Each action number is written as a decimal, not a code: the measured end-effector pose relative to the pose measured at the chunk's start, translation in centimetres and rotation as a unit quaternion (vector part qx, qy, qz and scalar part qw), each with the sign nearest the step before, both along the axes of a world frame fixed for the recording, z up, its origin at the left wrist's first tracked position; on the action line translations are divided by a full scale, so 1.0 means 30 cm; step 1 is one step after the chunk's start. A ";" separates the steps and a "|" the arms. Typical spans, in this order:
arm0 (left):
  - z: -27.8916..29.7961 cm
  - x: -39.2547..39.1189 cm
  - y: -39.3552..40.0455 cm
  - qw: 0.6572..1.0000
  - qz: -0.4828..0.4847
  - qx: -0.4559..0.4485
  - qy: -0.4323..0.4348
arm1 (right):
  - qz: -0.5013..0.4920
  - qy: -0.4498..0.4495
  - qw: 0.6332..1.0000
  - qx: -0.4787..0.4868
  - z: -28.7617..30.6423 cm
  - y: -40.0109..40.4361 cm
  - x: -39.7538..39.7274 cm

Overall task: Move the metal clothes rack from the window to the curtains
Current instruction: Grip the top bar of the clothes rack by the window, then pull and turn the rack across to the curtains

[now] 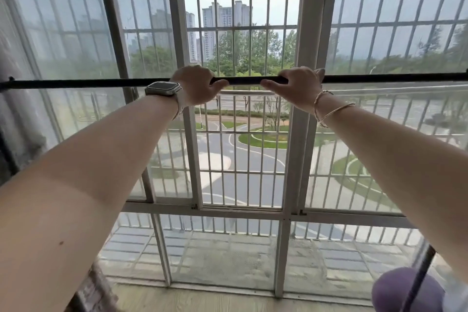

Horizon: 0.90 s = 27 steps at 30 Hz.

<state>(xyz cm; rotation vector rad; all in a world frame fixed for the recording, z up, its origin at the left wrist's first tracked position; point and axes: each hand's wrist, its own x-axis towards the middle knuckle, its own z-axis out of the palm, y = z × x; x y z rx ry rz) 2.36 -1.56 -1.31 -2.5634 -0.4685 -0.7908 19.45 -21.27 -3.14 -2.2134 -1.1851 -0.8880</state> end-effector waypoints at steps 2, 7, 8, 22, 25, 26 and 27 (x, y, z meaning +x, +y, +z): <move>0.005 -0.039 0.022 1.000 0.012 -0.012 0.004 | 0.015 0.005 1.000 0.000 0.001 0.036 -0.023; 0.010 -0.106 0.051 0.999 0.035 -0.012 0.015 | 0.034 0.021 0.999 -0.007 0.007 0.103 -0.054; 0.011 -0.114 0.054 0.999 0.040 -0.007 0.018 | 0.048 0.034 0.998 -0.013 0.010 0.113 -0.052; 0.027 -0.366 0.184 0.983 0.173 -0.020 0.056 | 0.150 0.052 0.987 -0.017 0.013 0.401 -0.203; 0.022 -0.453 0.211 0.979 0.197 -0.022 0.043 | 0.176 0.041 0.984 -0.013 0.012 0.474 -0.268; 0.021 -0.485 0.215 0.977 0.209 -0.022 0.037 | 0.186 0.039 0.982 -0.011 0.012 0.497 -0.291; 0.022 -0.522 0.219 0.974 0.222 -0.027 0.033 | 0.198 0.037 0.979 -0.008 0.011 0.527 -0.320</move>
